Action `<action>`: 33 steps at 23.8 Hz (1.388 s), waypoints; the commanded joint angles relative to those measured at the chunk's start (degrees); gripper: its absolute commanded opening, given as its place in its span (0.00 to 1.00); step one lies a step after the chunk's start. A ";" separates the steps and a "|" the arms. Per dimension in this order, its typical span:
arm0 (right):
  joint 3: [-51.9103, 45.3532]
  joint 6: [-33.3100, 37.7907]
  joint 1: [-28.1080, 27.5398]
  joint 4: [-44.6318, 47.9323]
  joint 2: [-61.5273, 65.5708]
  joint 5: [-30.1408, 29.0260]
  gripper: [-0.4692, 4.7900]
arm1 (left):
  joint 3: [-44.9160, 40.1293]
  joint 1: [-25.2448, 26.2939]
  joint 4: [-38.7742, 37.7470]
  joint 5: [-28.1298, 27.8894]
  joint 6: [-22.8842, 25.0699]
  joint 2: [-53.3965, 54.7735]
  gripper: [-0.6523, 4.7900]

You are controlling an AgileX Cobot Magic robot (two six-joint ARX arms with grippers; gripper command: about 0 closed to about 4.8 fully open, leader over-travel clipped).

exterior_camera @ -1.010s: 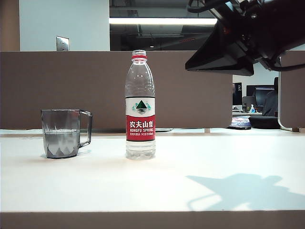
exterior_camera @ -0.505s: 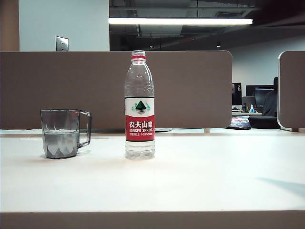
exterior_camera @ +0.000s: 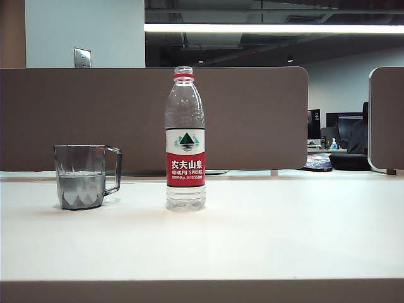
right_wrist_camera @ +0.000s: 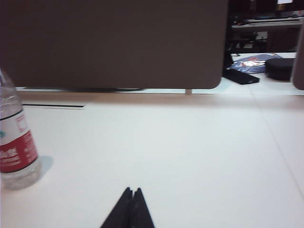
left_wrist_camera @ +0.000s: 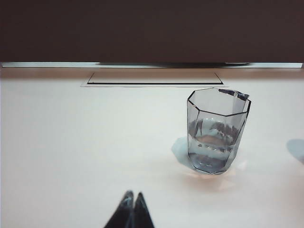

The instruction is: Pick up the mineral water bottle on the table and pour water into the mug until it's half full.

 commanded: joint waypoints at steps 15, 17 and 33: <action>-1.20 -0.09 -3.17 -3.30 -5.84 6.01 0.08 | 0.20 0.09 0.52 0.24 0.02 0.00 0.11; -1.20 -0.09 -3.17 -3.28 -5.84 5.97 0.08 | 0.20 0.09 0.52 0.24 0.02 0.00 0.11; -1.20 -0.09 -3.17 -3.30 -5.84 5.51 0.08 | 0.20 0.09 0.52 0.22 0.02 0.00 0.11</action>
